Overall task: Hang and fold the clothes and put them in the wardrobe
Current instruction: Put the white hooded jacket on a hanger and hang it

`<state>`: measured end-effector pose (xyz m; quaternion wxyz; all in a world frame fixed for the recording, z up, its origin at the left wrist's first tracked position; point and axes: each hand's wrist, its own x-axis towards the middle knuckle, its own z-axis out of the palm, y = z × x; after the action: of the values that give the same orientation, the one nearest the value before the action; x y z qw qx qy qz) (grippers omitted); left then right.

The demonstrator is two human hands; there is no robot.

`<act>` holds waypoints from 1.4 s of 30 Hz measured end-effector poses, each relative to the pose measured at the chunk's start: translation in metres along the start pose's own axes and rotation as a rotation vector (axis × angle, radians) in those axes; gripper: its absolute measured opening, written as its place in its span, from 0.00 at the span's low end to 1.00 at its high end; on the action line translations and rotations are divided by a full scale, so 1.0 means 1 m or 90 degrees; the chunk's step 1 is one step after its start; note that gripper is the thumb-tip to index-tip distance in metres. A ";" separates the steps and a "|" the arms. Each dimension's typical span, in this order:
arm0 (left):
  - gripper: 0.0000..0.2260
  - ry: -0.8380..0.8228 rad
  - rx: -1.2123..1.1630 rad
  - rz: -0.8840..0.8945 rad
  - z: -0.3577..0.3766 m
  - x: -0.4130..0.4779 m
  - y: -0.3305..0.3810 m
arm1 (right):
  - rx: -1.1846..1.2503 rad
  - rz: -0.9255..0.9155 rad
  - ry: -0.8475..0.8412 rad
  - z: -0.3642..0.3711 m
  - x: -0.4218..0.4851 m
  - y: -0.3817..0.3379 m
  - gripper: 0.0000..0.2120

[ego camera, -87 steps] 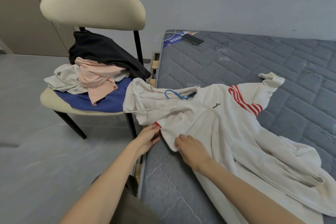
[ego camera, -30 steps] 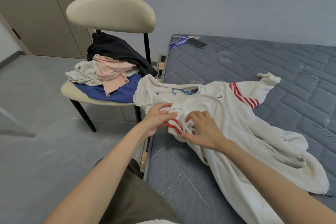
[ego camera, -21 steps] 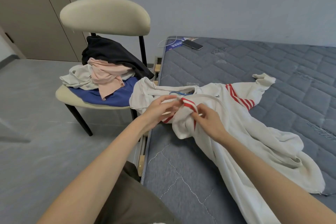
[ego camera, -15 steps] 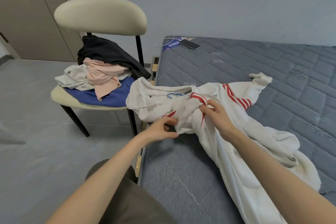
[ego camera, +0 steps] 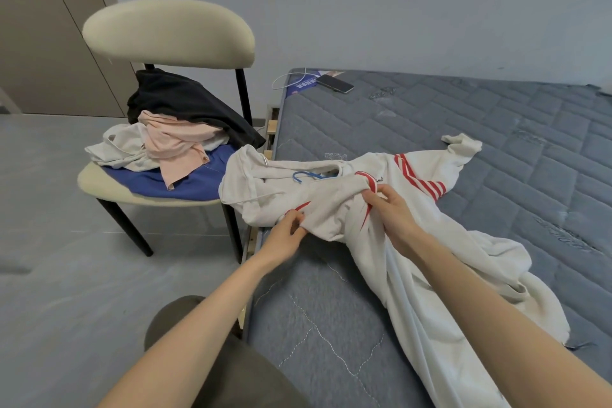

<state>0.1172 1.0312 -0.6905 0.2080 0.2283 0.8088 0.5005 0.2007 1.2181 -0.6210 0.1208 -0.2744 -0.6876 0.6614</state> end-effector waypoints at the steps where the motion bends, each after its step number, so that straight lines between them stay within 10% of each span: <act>1: 0.03 -0.006 -0.011 0.004 -0.005 -0.004 0.003 | -0.036 -0.016 0.003 0.002 0.001 0.003 0.02; 15: 0.05 -0.027 -0.052 0.126 -0.055 -0.021 0.059 | -0.330 -0.169 0.232 0.013 -0.007 -0.009 0.13; 22: 0.08 -0.259 0.288 0.062 -0.055 -0.023 0.023 | -0.149 -0.116 -0.102 0.010 -0.022 -0.029 0.09; 31: 0.04 0.143 0.337 -0.004 -0.044 -0.029 0.041 | -0.236 -0.133 -0.090 -0.003 -0.031 -0.034 0.17; 36: 0.08 -0.090 0.088 0.004 -0.026 -0.035 0.056 | -0.066 -0.011 -0.162 0.002 -0.033 -0.042 0.12; 42: 0.31 -0.220 0.172 0.011 0.014 -0.041 0.049 | 0.049 0.043 -0.162 0.013 -0.027 -0.051 0.11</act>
<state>0.1659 1.0370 -0.6475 0.3068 0.3431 0.8189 0.3429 0.2048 1.1940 -0.5672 0.0208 -0.2066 -0.6617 0.7204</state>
